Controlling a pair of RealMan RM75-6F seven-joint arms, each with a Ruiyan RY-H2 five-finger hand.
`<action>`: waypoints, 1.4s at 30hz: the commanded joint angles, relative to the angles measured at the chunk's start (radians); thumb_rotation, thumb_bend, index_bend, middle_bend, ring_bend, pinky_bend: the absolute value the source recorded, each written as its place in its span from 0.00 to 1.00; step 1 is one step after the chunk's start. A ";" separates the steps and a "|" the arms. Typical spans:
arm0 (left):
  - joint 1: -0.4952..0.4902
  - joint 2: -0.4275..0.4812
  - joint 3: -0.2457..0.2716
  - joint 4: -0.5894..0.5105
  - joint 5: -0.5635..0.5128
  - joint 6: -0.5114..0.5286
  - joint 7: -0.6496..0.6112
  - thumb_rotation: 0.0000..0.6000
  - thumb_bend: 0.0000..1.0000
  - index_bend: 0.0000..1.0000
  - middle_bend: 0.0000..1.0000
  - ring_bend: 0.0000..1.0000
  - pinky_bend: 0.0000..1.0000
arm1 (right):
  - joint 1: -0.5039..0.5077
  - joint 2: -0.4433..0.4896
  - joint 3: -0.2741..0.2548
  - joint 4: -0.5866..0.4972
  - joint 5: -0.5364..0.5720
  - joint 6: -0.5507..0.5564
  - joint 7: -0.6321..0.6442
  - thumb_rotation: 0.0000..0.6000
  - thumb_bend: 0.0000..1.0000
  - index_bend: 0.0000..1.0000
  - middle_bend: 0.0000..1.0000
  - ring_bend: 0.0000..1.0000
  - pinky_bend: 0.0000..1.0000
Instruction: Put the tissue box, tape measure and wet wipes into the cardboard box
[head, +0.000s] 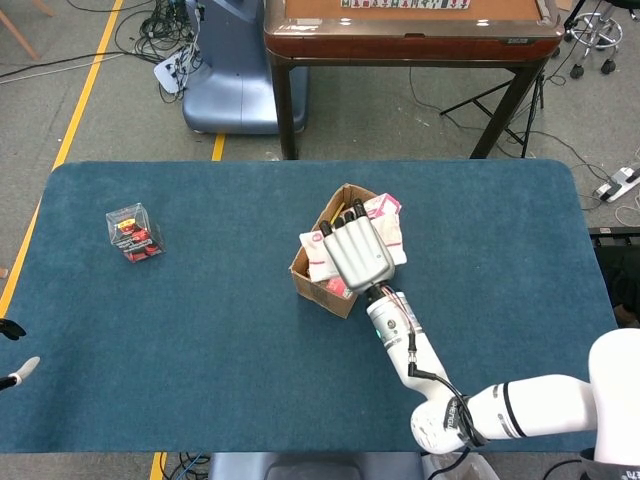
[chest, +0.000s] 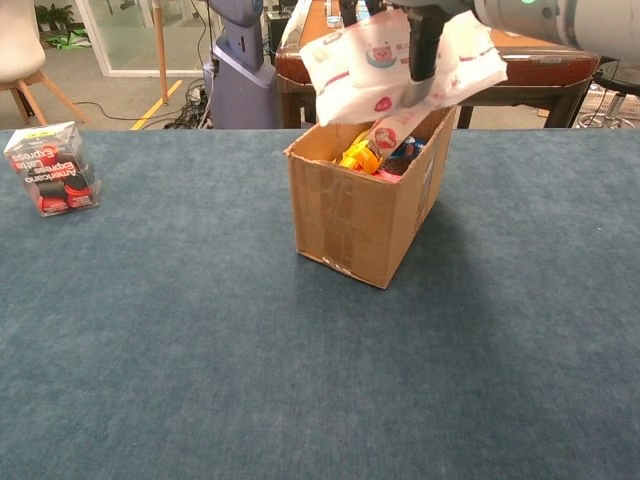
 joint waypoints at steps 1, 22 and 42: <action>0.000 0.000 0.001 0.001 0.001 -0.002 0.001 1.00 0.13 0.48 0.52 0.39 0.49 | 0.049 -0.007 0.002 0.007 0.097 0.058 -0.102 1.00 0.00 0.31 0.46 0.39 0.24; 0.001 -0.001 0.001 0.004 0.002 0.000 -0.006 1.00 0.13 0.48 0.52 0.39 0.49 | 0.150 -0.090 0.010 0.147 0.275 0.053 -0.190 1.00 0.00 0.31 0.39 0.31 0.24; 0.010 0.007 0.001 0.004 0.008 0.015 -0.026 1.00 0.13 0.48 0.52 0.39 0.49 | 0.169 -0.079 -0.026 0.114 0.223 0.022 -0.130 1.00 0.00 0.14 0.16 0.12 0.19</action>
